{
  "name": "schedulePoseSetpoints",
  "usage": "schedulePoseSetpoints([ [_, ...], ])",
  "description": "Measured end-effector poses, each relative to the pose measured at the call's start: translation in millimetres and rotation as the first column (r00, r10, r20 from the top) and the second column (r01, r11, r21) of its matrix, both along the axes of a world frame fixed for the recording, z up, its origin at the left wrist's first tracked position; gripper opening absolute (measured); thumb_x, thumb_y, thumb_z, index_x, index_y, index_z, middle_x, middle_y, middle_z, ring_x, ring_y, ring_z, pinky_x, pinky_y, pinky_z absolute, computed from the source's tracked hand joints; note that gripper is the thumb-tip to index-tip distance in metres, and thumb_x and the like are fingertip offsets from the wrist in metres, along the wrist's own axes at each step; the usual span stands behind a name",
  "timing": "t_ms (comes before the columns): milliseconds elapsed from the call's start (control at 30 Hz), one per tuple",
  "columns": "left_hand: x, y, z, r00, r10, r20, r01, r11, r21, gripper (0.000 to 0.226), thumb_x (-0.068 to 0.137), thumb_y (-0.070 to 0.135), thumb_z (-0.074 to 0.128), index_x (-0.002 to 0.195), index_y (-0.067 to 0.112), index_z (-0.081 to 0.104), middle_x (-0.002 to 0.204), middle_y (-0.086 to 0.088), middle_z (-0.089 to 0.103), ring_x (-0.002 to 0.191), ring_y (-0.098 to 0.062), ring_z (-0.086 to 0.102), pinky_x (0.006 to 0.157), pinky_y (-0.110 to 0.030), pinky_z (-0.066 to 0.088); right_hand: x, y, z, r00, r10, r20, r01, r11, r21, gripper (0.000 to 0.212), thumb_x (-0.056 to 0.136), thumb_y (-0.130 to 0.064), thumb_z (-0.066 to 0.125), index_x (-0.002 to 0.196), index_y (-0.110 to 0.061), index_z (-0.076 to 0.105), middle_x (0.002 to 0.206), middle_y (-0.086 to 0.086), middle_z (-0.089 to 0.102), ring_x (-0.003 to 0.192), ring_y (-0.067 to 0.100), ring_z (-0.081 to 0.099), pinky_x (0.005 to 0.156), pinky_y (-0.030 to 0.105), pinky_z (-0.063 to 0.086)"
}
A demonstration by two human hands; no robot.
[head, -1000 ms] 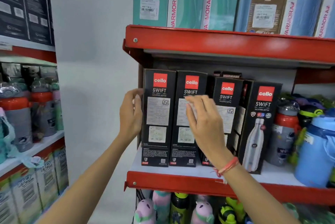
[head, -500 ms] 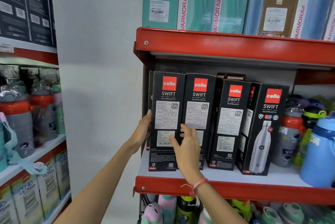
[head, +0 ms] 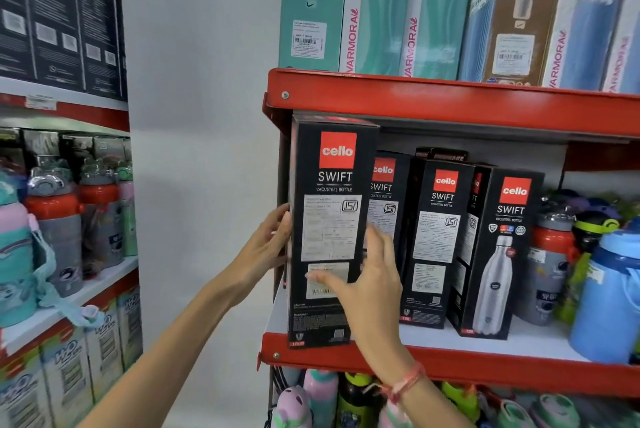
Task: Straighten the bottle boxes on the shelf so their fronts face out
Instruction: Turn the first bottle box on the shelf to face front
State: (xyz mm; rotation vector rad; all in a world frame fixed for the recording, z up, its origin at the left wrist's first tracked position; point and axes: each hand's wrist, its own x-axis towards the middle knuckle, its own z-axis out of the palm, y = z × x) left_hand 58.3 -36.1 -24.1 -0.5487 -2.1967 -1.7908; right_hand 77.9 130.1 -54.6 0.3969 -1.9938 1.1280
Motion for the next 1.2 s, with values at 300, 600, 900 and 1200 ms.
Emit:
schedulePoseSetpoints([
  [300, 27.8, 4.0, 9.7, 0.974, 0.140, -0.176, -0.114, 0.983, 0.146, 0.067, 0.060, 0.065, 0.072, 0.116, 0.046, 0.041, 0.101, 0.007, 0.075, 0.094, -0.013, 0.073, 0.068, -0.021, 0.059, 4.9, 30.9, 28.9, 0.895, 0.364, 0.257, -0.394, 0.916, 0.071, 0.134, 0.046, -0.066, 0.084, 0.152, -0.029, 0.012, 0.153, -0.007, 0.034, 0.140, 0.013, 0.035, 0.113, 0.043, 0.035],
  [600, 25.0, 5.0, 3.2, 0.951, 0.199, -0.234, -0.179, 0.978, 0.106, 0.061, 0.070, 0.031, 0.079, 0.124, 0.030, 0.053, 0.101, 0.002, 0.076, 0.090, -0.017, 0.074, 0.067, -0.026, 0.060, -28.7, 35.5, 47.8, 0.825, 0.412, 0.386, -0.505, 0.845, 0.178, 0.105, 0.060, -0.042, 0.085, 0.146, -0.037, 0.025, 0.137, -0.013, 0.053, 0.123, 0.006, 0.052, 0.097, 0.017, 0.045],
  [900, -20.7, -3.7, 4.2, 0.929, 0.298, -0.219, -0.289, 0.955, 0.074, 0.059, 0.085, 0.019, 0.068, 0.136, 0.035, 0.043, 0.116, 0.003, 0.069, 0.107, -0.016, 0.066, 0.082, -0.038, 0.061, -67.6, 7.2, 45.7, 0.823, 0.438, 0.362, -0.497, 0.864, 0.084, 0.094, 0.086, -0.024, 0.070, 0.154, -0.026, 0.005, 0.121, -0.015, 0.059, 0.117, 0.006, 0.056, 0.104, 0.029, 0.043],
  [1200, -57.9, 2.2, -20.6, 0.938, 0.300, -0.175, -0.286, 0.953, 0.102, 0.064, 0.085, 0.014, 0.068, 0.136, 0.039, 0.039, 0.115, 0.010, 0.066, 0.106, -0.002, 0.064, 0.079, -0.024, 0.060, -93.4, 0.8, 19.5, 0.881, 0.341, 0.328, -0.391, 0.915, 0.098, 0.090, 0.092, -0.017, 0.062, 0.152, -0.034, -0.002, 0.140, -0.003, 0.054, 0.127, 0.011, 0.049, 0.107, 0.027, 0.036],
])
